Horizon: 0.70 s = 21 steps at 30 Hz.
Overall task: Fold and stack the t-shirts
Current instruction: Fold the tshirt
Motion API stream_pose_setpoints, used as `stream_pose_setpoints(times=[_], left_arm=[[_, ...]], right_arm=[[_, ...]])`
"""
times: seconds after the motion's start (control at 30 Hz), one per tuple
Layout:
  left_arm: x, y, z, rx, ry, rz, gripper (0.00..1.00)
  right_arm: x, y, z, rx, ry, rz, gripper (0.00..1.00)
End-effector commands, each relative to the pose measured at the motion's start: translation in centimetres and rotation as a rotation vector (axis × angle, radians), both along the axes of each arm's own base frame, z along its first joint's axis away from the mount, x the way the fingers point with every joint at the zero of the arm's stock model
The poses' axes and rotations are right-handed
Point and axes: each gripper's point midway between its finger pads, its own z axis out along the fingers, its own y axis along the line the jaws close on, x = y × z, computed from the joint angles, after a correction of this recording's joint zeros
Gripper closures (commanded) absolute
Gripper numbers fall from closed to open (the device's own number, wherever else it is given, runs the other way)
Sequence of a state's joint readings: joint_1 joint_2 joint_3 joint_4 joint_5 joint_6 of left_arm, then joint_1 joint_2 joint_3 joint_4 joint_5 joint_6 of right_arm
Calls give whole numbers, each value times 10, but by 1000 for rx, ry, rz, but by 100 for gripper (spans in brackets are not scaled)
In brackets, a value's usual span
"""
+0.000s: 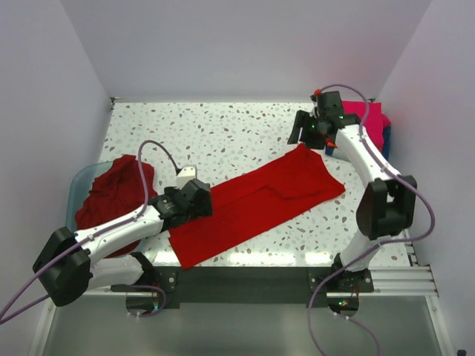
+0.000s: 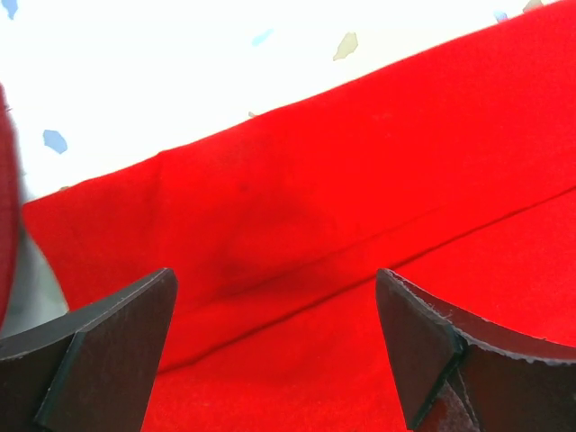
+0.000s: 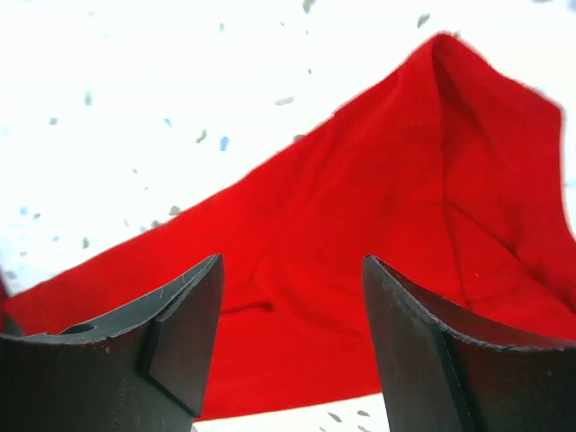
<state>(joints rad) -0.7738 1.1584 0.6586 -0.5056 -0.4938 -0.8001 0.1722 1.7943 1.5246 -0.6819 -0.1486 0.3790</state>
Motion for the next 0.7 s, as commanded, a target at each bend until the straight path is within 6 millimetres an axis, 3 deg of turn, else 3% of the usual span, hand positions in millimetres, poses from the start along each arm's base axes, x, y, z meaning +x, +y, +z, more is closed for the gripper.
stream_pose_setpoints(times=[0.0, 0.1, 0.2, 0.33, 0.43, 0.67], left_arm=[[9, -17, 4, -25, -21, -58, 3], [12, -31, -1, -69, -26, -111, 3], [14, -38, -1, -93, -42, -139, 3], [17, -39, -2, -85, -63, -157, 3], [21, -40, -5, -62, -71, -175, 3], [15, -44, -22, -76, -53, -221, 2]], right_arm=[[-23, -2, 40, -8, -79, 36, 34], [-48, -6, 36, -30, -56, 42, 33], [-69, -9, 19, -45, -22, 40, 33], [-100, -5, -32, -54, 64, 54, 33], [-114, -2, -60, -47, 104, 50, 33], [-124, 2, -95, -28, 160, 36, 33]])
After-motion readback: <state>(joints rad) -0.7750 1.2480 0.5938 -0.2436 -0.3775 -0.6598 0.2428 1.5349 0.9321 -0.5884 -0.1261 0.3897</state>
